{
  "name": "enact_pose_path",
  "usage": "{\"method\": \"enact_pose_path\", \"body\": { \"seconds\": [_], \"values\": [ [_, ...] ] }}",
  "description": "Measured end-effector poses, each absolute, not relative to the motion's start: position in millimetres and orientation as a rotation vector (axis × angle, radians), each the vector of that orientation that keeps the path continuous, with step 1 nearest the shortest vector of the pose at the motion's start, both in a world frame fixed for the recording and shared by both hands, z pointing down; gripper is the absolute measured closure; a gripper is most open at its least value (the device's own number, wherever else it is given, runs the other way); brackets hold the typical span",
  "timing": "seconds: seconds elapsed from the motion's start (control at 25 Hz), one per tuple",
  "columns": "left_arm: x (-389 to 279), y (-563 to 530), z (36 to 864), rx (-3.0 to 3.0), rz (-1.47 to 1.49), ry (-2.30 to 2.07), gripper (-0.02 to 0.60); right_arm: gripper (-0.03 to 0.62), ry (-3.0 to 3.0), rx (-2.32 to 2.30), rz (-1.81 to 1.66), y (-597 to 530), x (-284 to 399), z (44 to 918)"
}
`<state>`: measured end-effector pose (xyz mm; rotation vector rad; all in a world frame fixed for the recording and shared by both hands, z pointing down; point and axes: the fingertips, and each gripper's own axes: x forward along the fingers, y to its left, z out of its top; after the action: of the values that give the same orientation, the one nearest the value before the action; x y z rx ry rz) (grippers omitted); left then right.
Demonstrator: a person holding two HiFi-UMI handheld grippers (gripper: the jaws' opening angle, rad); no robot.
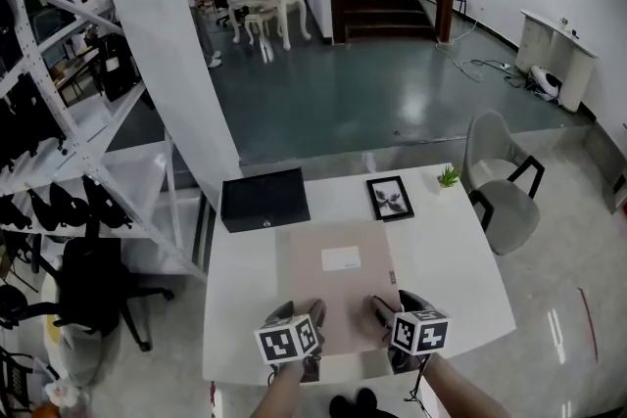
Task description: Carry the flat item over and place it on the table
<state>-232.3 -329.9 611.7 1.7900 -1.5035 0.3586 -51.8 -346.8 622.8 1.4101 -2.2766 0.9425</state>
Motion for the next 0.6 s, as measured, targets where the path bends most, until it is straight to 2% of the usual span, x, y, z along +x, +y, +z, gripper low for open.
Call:
{"method": "enact_pose_path", "body": {
  "seconds": [0.6],
  "values": [
    [-230.7, -331.6, 615.9, 1.770, 0.402, -1.513, 0.296, 0.315, -2.244, 1.406, 0.941, -348.4, -50.1, 626.7]
  ]
}}
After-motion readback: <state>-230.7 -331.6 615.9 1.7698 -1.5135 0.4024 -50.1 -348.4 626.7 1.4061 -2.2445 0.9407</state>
